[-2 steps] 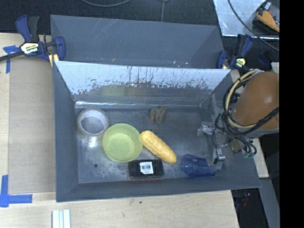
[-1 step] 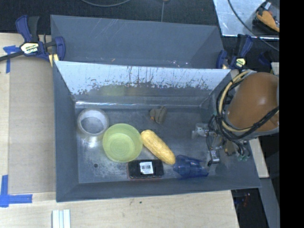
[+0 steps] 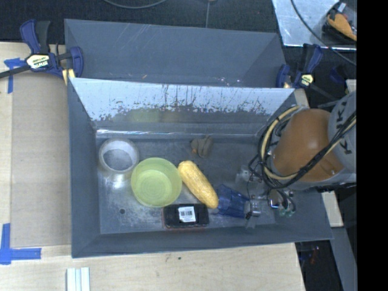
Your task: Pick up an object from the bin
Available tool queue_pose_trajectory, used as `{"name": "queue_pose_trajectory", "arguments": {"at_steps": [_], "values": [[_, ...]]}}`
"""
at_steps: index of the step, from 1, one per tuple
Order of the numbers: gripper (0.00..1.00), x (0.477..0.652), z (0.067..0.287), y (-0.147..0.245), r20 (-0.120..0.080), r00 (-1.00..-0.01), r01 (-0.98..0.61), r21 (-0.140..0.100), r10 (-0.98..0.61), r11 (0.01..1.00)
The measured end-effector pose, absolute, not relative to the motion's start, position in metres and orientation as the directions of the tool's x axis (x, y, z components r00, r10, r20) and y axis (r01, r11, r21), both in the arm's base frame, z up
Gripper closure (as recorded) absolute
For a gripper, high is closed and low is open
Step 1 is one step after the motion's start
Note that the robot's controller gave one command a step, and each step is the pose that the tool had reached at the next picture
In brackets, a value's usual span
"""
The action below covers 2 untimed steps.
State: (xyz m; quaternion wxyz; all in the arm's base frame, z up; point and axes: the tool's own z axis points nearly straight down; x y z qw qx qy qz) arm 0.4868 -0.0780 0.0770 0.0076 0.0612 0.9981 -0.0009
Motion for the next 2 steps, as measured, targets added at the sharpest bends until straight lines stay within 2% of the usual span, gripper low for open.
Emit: {"name": "queue_pose_trajectory", "arguments": {"at_steps": [1,2], "values": [[1.00,0.4855,0.0747,-0.0774,-0.016,-0.992,-0.127,-0.006,-0.127,0.992],[1.00,0.4855,0.0747,-0.0775,-0.016,-0.992,-0.128,-0.006,-0.128,0.992]]}}
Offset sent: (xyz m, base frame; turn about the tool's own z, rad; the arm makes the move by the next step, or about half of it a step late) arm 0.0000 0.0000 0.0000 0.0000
